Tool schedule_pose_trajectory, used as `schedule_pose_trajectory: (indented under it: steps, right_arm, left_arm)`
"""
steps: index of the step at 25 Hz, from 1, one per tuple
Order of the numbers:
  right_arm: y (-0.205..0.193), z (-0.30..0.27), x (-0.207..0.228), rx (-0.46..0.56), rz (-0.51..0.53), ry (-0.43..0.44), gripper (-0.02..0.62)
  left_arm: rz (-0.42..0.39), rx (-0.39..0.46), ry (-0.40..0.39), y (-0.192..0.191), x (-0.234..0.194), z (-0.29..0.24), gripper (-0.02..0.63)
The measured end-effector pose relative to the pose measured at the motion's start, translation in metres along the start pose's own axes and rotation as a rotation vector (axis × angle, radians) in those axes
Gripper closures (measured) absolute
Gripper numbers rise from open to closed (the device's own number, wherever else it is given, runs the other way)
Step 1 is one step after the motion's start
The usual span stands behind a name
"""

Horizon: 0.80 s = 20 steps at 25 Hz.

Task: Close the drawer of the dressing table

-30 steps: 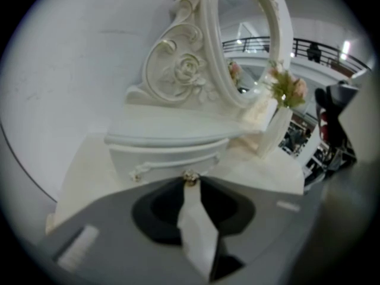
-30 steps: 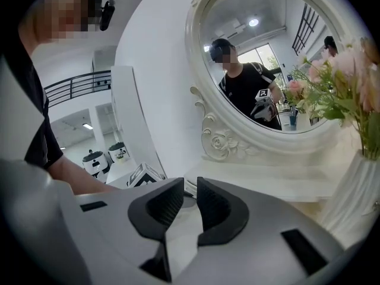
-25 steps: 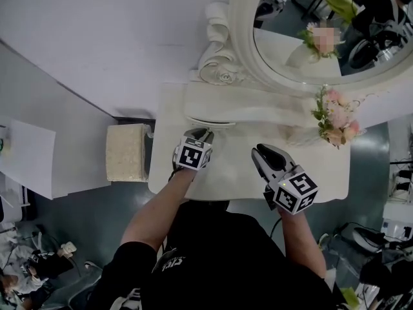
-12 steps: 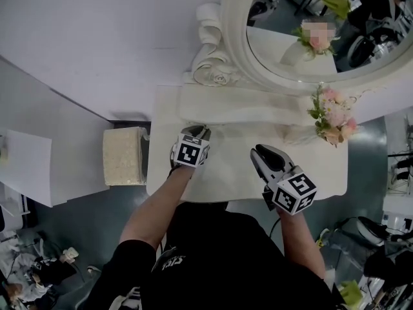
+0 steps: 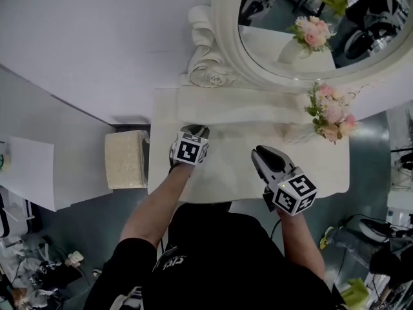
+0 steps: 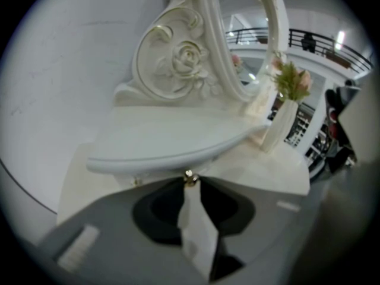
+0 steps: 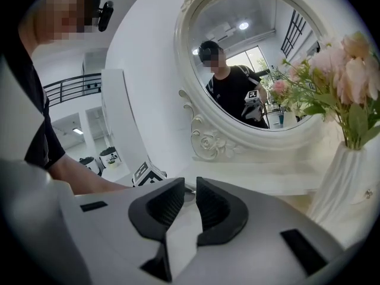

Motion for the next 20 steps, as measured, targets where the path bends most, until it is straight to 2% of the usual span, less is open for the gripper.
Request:
schedule_pose_trajectory:
  steps: [5,11,15,20]
  right_arm:
    - [-0.003,0.013,0.001,0.011,-0.001,-0.013,0.543]
    - [0.0,0.037,0.001,0.066,0.012,-0.003,0.552]
    - [0.0,0.057,0.002,0.106,0.018,0.011,0.561]
    - [0.003,0.072,-0.001,0.155,0.028,0.06,0.574]
  left_arm:
    - [0.01,0.003,0.024,-0.003,0.001,0.0,0.509]
    - [-0.037,0.01,0.065,-0.001,0.009,0.021,0.503]
    - [-0.054,0.061,0.095,0.004,0.028,0.05,0.508]
    - [-0.043,0.172,0.147,0.016,0.051,0.098,0.528]
Point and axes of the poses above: the fingertips, and each gripper's own axes: z backward along the fingers, x to its right, y out of its top, the point moved 7 cm from there along z, backward along the fingers, and after that the axes turned 2 degrees about -y, right-handed, at the moved point
